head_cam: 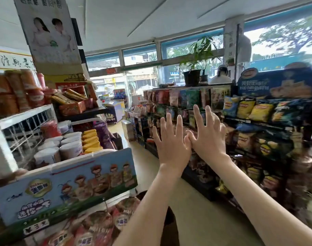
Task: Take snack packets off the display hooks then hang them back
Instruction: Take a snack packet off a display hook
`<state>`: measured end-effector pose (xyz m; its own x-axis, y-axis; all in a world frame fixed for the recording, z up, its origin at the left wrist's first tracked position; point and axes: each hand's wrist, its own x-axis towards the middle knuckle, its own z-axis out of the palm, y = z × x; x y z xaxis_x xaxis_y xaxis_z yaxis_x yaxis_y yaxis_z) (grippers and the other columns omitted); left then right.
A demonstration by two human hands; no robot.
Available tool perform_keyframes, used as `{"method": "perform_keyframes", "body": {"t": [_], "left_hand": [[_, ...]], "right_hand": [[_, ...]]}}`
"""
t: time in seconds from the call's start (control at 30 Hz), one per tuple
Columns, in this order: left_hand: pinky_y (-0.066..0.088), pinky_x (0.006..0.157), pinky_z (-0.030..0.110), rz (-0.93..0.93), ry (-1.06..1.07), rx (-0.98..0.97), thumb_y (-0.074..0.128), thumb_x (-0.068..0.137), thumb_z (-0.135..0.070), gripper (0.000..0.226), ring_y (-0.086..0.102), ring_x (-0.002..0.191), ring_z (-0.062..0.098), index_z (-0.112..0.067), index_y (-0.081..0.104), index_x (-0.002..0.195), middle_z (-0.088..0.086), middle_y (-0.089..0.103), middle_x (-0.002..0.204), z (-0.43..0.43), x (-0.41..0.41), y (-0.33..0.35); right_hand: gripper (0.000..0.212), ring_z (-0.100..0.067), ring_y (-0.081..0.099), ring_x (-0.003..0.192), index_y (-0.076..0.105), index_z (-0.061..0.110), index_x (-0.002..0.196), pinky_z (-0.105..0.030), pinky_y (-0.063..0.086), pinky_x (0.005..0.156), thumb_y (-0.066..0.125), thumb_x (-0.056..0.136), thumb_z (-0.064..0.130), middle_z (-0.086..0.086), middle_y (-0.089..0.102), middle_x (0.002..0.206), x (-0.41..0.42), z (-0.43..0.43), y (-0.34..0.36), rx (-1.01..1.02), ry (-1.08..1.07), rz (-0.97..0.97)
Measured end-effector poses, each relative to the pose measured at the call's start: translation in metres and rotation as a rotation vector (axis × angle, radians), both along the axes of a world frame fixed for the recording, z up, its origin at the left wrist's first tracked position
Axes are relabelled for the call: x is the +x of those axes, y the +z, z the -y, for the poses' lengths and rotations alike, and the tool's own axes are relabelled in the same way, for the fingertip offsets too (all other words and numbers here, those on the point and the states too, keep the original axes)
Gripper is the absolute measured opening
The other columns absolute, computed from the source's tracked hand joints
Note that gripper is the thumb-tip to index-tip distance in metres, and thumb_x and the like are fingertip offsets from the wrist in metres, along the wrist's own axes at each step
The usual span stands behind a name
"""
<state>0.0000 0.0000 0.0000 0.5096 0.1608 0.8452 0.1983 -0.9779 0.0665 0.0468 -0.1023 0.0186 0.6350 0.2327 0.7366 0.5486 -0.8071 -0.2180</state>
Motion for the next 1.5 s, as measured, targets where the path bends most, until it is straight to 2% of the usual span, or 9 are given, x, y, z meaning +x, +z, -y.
{"method": "perform_keyframes", "body": {"t": [0.17, 0.3, 0.47, 0.53, 0.57, 0.63, 0.7, 1.07, 1.5], "left_hand": [[0.026, 0.106, 0.056, -0.127, 0.040, -0.085, 0.056, 0.081, -0.043, 0.066, 0.036, 0.136, 0.030, -0.019, 0.040, 0.141, 0.013, 0.035, 0.149, -0.002, 0.109, -0.026], [0.015, 0.110, 0.054, -0.187, 0.037, -0.141, 0.058, 0.085, -0.039, 0.067, 0.028, 0.140, 0.030, -0.017, 0.035, 0.143, 0.014, 0.028, 0.152, 0.000, 0.226, -0.033], [0.031, 0.101, 0.057, -0.215, 0.062, -0.162, 0.073, 0.072, -0.037, 0.071, 0.046, 0.129, 0.031, -0.015, 0.046, 0.134, 0.015, 0.046, 0.141, -0.015, 0.341, -0.034], [0.027, 0.104, 0.059, -0.251, 0.110, -0.205, 0.070, 0.076, -0.039, 0.072, 0.040, 0.133, 0.032, -0.016, 0.042, 0.138, 0.016, 0.039, 0.145, -0.030, 0.376, -0.037], [0.019, 0.109, 0.058, -0.294, 0.151, -0.237, 0.063, 0.082, -0.041, 0.073, 0.029, 0.139, 0.031, -0.017, 0.032, 0.144, 0.016, 0.026, 0.152, -0.040, 0.392, -0.040], [-0.001, 0.113, 0.054, -0.387, 0.203, -0.330, 0.044, 0.092, -0.047, 0.073, -0.001, 0.145, 0.028, -0.022, 0.007, 0.150, 0.012, -0.005, 0.157, -0.064, 0.426, -0.048], [-0.005, 0.113, 0.053, -0.427, 0.248, -0.389, 0.037, 0.094, -0.049, 0.072, -0.010, 0.145, 0.027, -0.023, 0.000, 0.150, 0.009, -0.014, 0.157, -0.091, 0.461, -0.057], [0.006, 0.114, 0.053, -0.539, 0.291, -0.493, 0.046, 0.093, -0.036, 0.072, 0.002, 0.144, 0.030, -0.018, 0.005, 0.149, 0.012, 0.001, 0.156, -0.301, 0.695, -0.073], [0.008, 0.116, 0.046, -0.528, 0.270, -0.413, 0.042, 0.094, -0.042, 0.068, 0.007, 0.144, 0.027, -0.018, 0.009, 0.149, 0.010, 0.007, 0.156, -0.547, 0.996, -0.091]], "right_hand": [[0.077, -0.031, 0.017, 0.140, -0.001, 0.026, 0.150, -0.048, 0.022, 0.110, 0.044, 0.092, 0.048, -0.014, 0.009, 0.156, 0.110, 0.019, -0.030, -0.037, -0.060, -0.020], [0.076, -0.030, 0.023, 0.139, 0.003, 0.025, 0.150, -0.048, 0.028, 0.108, 0.045, 0.091, 0.050, -0.014, 0.019, 0.154, 0.229, 0.038, -0.046, -0.070, -0.076, -0.079], [0.076, -0.028, 0.022, 0.139, 0.001, 0.024, 0.150, -0.045, 0.027, 0.109, 0.041, 0.092, 0.052, -0.012, 0.020, 0.153, 0.353, 0.032, -0.050, -0.109, -0.055, -0.126], [0.076, -0.027, 0.023, 0.138, 0.001, 0.024, 0.150, -0.045, 0.028, 0.108, 0.040, 0.092, 0.052, -0.010, 0.020, 0.153, 0.396, 0.013, -0.049, -0.119, -0.024, -0.146], [0.075, -0.027, 0.024, 0.138, 0.002, 0.023, 0.150, -0.045, 0.029, 0.107, 0.040, 0.092, 0.052, -0.010, 0.020, 0.153, 0.415, 0.002, -0.050, -0.107, -0.008, -0.167], [0.075, -0.029, 0.027, 0.137, 0.006, 0.022, 0.150, -0.046, 0.032, 0.105, 0.042, 0.092, 0.051, -0.011, 0.023, 0.152, 0.452, -0.024, -0.059, -0.064, 0.036, -0.214], [0.075, -0.030, 0.030, 0.135, 0.011, 0.019, 0.150, -0.046, 0.035, 0.102, 0.045, 0.091, 0.050, -0.012, 0.027, 0.150, 0.489, -0.053, -0.071, -0.061, 0.075, -0.237], [0.062, -0.029, 0.029, 0.133, 0.024, 0.015, 0.145, -0.040, 0.040, 0.098, 0.052, 0.091, 0.028, -0.009, 0.026, 0.149, 0.746, -0.271, -0.087, -0.095, 0.256, -0.285], [0.063, -0.026, 0.033, 0.133, 0.025, 0.013, 0.145, -0.038, 0.040, 0.101, 0.053, 0.091, 0.033, -0.008, 0.033, 0.147, 1.049, -0.539, -0.122, -0.135, 0.328, -0.284]]}}
